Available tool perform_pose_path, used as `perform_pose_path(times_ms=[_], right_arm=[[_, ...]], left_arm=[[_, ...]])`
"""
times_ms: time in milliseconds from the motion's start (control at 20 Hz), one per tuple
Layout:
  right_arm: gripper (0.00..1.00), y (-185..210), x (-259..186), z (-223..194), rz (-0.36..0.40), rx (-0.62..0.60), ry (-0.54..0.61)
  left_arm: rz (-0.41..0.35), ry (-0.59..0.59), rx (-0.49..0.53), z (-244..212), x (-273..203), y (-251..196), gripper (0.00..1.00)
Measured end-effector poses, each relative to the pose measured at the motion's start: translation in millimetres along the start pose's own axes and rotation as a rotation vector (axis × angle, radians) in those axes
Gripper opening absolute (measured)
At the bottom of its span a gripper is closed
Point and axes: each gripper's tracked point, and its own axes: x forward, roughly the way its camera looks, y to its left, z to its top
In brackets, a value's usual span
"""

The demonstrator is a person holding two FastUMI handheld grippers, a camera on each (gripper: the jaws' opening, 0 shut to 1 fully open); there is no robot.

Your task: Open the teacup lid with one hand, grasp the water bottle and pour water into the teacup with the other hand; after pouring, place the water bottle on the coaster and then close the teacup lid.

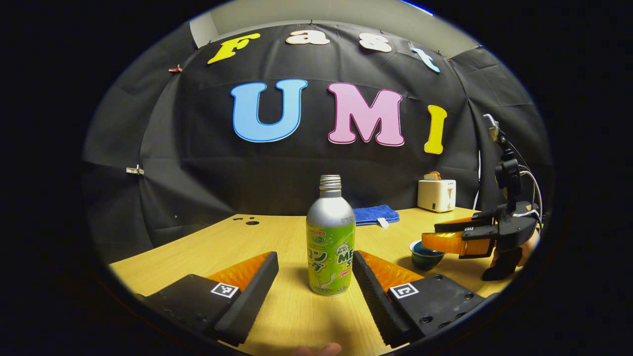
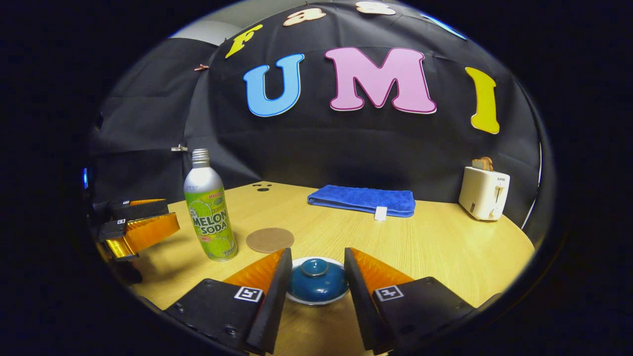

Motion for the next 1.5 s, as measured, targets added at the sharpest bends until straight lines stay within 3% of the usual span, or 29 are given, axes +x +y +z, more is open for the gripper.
perform_pose_path(times_ms=[150, 200, 350, 450, 600, 1050, 1500], right_arm=[[0.61, 3, 2, -5, 0.002, -0.033, 0.034], [0.55, 4, 2, -5, 0.001, -0.043, 0.033], [0.47, 4, 2, -3, -0.006, -0.053, 0.026], [0.33, 3, 0, -1, -0.018, -0.049, 0.013], [0.28, -7, -7, 13, -0.051, -0.010, -0.075], [0.28, -32, -37, 21, -0.117, 0.048, -0.179], [0.28, -71, -65, 19, -0.178, 0.052, -0.197]], left_arm=[[0.000, -0.001, 0.000, -1, -1, 1, 0.95], [0.000, -0.001, 0.000, 0, 0, 0, 0.95], [0.000, -0.001, 0.000, -1, 0, 0, 0.95], [0.000, -0.001, 0.000, -1, 0, 0, 0.95], [0.000, -0.001, 0.000, 0, 0, 0, 0.95], [-0.033, -0.002, 0.001, -1, 6, -10, 0.95], [-0.032, 0.000, 0.000, -2, 53, -14, 0.95]])
